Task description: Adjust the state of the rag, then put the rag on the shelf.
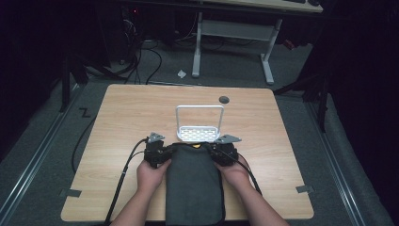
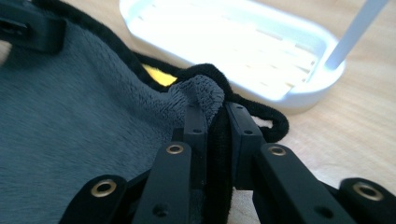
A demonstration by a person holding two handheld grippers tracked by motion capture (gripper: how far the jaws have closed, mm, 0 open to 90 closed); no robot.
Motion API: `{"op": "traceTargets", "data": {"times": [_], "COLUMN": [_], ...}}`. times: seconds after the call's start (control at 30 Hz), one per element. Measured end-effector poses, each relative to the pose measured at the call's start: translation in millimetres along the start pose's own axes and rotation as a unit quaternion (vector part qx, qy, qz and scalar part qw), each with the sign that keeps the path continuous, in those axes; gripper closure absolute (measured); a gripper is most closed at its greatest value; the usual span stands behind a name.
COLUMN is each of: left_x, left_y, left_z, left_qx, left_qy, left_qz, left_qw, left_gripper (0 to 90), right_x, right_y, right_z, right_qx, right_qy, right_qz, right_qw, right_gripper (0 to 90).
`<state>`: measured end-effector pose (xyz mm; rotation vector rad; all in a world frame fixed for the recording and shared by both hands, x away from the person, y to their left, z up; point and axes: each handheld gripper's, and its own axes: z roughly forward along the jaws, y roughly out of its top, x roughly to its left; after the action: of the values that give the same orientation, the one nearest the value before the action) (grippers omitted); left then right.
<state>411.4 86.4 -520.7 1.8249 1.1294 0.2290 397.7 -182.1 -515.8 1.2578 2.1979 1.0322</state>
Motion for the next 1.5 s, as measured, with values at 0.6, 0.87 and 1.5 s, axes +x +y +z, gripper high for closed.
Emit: {"op": "traceTargets", "data": {"times": [0.6, 0.87, 1.5], "left_x": [-30.5, -36.6, -52.1], "left_y": [32.1, 56.3, 111.3], "left_z": [-37.3, -48.5, -76.3], "left_qx": [-0.09, -0.119, -0.188], "left_qy": [-0.016, -0.022, -0.023], "left_qz": [0.034, 0.05, 0.078], "left_qw": [0.9952, 0.9914, 0.9787], "left_gripper": [82.0, 82.6, 82.6], "right_x": [2.3, -1.0, -5.2], "right_y": [12.1, 30.4, 82.1], "right_z": [-69.6, -86.9, -121.1], "right_qx": [-0.126, -0.168, -0.233], "right_qy": [-0.002, -0.013, -0.033], "right_qz": [-0.013, -0.018, -0.032], "right_qw": [0.992, 0.9856, 0.9715], "right_gripper": [80.3, 80.2, 80.1]}}
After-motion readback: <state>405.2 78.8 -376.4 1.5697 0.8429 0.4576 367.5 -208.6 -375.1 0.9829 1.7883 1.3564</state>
